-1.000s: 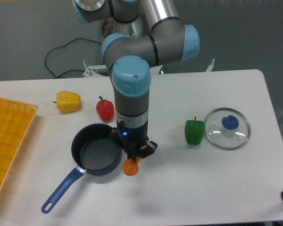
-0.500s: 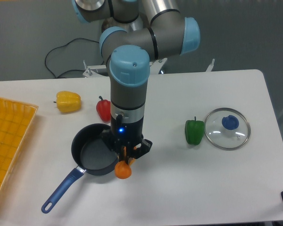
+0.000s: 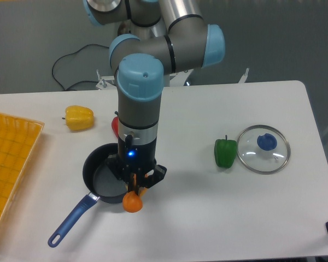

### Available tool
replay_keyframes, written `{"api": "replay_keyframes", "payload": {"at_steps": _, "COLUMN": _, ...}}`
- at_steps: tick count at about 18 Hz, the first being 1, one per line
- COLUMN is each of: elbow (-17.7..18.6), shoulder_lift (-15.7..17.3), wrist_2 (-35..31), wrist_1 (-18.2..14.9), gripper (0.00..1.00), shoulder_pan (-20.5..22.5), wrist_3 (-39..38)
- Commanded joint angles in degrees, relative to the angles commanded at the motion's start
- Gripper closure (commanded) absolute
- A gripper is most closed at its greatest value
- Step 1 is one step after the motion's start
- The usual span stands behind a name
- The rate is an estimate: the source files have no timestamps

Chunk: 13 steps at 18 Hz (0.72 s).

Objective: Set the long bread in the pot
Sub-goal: 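Move the held bread over the black saucepan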

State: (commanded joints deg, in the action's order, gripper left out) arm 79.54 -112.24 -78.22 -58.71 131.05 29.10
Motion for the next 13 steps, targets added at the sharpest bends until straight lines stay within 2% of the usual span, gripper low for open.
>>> {"api": "replay_keyframes", "payload": {"at_steps": 2, "elbow": 0.4, "shoulder_lift": 0.0, "wrist_2": -0.1, "wrist_1": 0.4, "gripper": 0.85, "shoulder_pan": -0.3, "wrist_3": -1.9}}
{"api": "replay_keyframes", "payload": {"at_steps": 13, "elbow": 1.4, "shoulder_lift": -1.8, "wrist_2": -0.2, "wrist_1": 2.5, "gripper": 0.85, "shoulder_pan": -2.3, "wrist_3": -2.3}}
